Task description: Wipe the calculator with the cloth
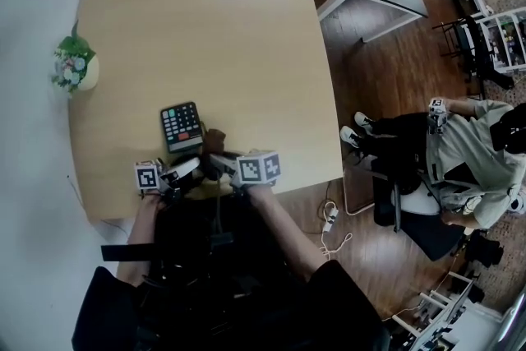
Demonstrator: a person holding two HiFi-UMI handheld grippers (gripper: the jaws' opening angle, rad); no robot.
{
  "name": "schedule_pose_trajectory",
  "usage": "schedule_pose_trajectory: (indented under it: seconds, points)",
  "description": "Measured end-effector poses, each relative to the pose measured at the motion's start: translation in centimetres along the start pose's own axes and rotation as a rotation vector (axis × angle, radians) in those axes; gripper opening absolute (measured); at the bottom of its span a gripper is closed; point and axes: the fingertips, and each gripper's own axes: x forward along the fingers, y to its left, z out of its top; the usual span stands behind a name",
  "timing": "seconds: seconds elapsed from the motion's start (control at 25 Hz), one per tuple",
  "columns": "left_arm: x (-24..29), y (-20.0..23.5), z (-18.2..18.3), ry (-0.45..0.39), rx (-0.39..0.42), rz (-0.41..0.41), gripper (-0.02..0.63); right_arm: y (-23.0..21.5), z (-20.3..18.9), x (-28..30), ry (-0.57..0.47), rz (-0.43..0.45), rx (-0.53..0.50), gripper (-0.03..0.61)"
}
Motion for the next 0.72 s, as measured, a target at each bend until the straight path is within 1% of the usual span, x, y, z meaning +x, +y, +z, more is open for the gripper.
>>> schedule_pose_trajectory:
  seconds: [0.04,0.08,0.12,0.16,0.2,0.24,0.28,0.32,0.36,0.4,0.44,0.48,0.52,0.56,0.6,0.64,0.68,0.72]
  points:
    - [-0.5,-1.0,-0.4,0.052,0.079,0.026,0.115,-0.4,0.4,-0.7,-0.027,-0.020,0.002,0.066]
    - [-0.9,-2.3,-0.7,0.103,0.184,0.060,0.115,-0.9,0.9,-1.5,-0.054,-0.041,0.004,0.066]
    - [-1.2,-3.4,-0.7,0.152,0.317,0.108,0.115,-1.3,1.4,-2.3,-0.080,-0.059,0.007,0.065]
    - [-1.5,-3.9,-0.4,0.203,0.482,0.176,0.115,-1.6,1.7,-3.0,-0.102,-0.073,0.011,0.066]
    - [-1.7,-3.8,0.1,0.264,0.673,0.260,0.115,-1.7,1.9,-3.6,-0.120,-0.081,0.014,0.066]
    - [-1.6,-3.4,0.5,0.342,0.873,0.350,0.134,-1.7,1.9,-3.9,-0.132,-0.086,0.016,0.066]
    - [-1.4,-2.7,0.9,0.438,1.062,0.443,0.134,-1.5,1.8,-4.1,-0.139,-0.088,0.015,0.066]
    - [-1.2,-1.4,1.1,0.551,1.229,0.540,0.159,-1.4,1.6,-4.2,-0.144,-0.090,0.014,0.066]
    - [-1.1,0.4,1.2,0.670,1.374,0.636,0.210,-1.2,1.3,-4.3,-0.149,-0.093,0.011,0.066]
    - [-1.1,2.2,1.3,0.779,1.502,0.724,0.250,-1.0,1.0,-4.5,-0.156,-0.096,0.010,0.066]
    - [-1.0,3.9,1.4,0.865,1.610,0.792,0.250,-0.8,0.8,-4.8,-0.166,-0.102,0.009,0.066]
    - [-0.9,5.3,1.4,0.926,1.689,0.838,0.250,-0.6,0.6,-5.2,-0.178,-0.110,0.010,0.066]
    - [-0.8,6.4,1.4,0.970,1.733,0.865,0.250,-0.5,0.5,-5.8,-0.193,-0.121,0.013,0.066]
    - [-0.7,7.2,1.4,0.998,1.748,0.879,0.250,-0.5,0.2,-6.4,-0.209,-0.134,0.018,0.066]
    - [-0.7,7.6,1.4,1.009,1.750,0.889,0.252,-0.6,0.0,-7.1,-0.228,-0.147,0.026,0.066]
    - [-0.8,7.7,1.6,1.001,1.754,0.901,0.250,-0.7,-0.4,-7.6,-0.248,-0.160,0.036,0.065]
    - [-0.8,7.6,2.0,0.982,1.766,0.914,0.205,-0.8,-0.9,-8.2,-0.267,-0.172,0.049,0.066]
    - [-0.8,7.4,2.4,0.960,1.776,0.919,0.133,-1.0,-1.6,-8.6,-0.284,-0.183,0.065,0.065]
